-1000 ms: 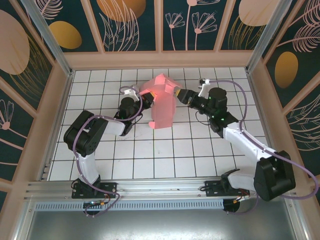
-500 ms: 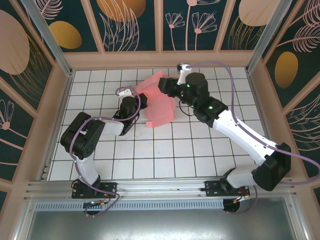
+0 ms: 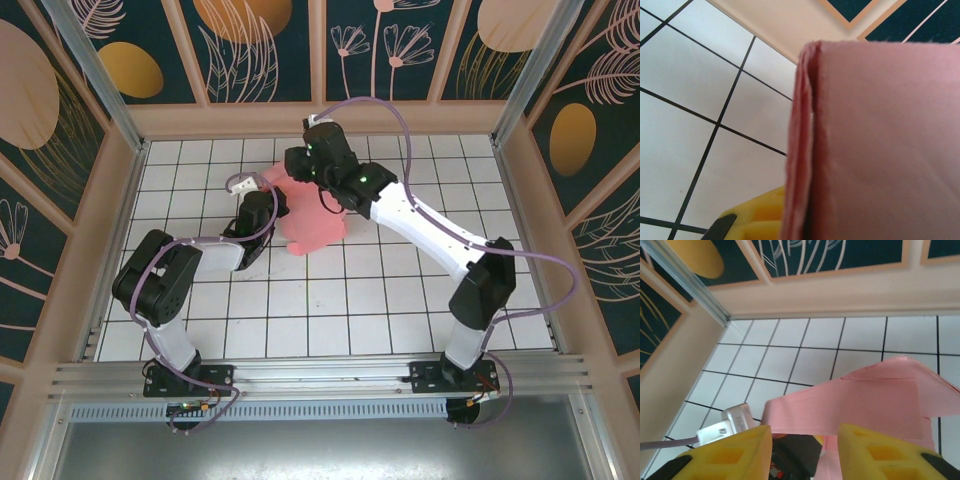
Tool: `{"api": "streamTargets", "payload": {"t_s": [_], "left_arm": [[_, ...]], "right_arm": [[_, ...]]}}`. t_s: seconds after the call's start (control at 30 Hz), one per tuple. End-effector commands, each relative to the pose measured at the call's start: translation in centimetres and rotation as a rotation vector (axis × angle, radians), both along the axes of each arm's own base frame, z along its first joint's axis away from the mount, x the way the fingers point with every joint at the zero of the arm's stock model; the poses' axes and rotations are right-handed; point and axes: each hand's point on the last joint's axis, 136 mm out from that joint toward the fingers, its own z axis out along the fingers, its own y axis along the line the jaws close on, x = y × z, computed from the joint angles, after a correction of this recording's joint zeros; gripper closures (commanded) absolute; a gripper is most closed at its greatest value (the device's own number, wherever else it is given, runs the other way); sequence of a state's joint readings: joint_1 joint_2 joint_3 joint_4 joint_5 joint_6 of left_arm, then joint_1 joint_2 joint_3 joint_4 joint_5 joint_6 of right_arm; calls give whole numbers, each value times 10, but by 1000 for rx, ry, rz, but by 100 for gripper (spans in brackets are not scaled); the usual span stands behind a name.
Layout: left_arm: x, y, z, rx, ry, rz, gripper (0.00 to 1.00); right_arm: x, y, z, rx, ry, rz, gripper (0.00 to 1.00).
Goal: Fold the paper box
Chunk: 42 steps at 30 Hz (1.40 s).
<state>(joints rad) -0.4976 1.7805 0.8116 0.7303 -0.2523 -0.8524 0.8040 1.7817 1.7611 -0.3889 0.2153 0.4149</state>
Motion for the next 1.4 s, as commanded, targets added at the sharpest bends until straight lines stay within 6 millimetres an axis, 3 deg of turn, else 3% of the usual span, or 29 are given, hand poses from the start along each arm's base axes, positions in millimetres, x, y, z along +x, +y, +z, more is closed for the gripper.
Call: {"api": "streamTargets", "payload": {"t_s": [0.0, 0.3, 0.67, 0.83, 0.9, 1.0, 1.03, 1.07, 1.1, 1.3, 1.37], "left_arm": [[1, 5, 19, 13, -43, 17, 100], [0, 5, 18, 29, -39, 8, 100], [-1, 3, 16, 30, -36, -1, 100], [-1, 3, 15, 32, -35, -4, 100], [-2, 3, 15, 30, -34, -3, 100], [-2, 3, 15, 27, -34, -6, 100], [-1, 3, 15, 27, -36, -4, 100], [-1, 3, 14, 27, -35, -5, 100], [-1, 3, 15, 26, -35, -5, 100], [-1, 2, 14, 26, -32, -8, 100], [-2, 2, 14, 26, -30, -9, 100]], "right_arm": [[9, -11, -6, 25, 86, -41, 62], [18, -7, -23, 45, 150, -17, 77], [21, 3, -26, 43, 170, 15, 76], [21, 5, -29, 45, 187, 21, 87], [20, 5, -30, 40, 191, 20, 100], [19, 4, -25, 50, 179, 21, 100], [18, 4, -23, 57, 174, 22, 96], [18, 3, -20, 66, 166, 24, 84], [17, 2, -17, 72, 158, 23, 79], [15, 1, -10, 79, 133, 29, 76], [11, 0, -3, 83, 109, 39, 71]]}}
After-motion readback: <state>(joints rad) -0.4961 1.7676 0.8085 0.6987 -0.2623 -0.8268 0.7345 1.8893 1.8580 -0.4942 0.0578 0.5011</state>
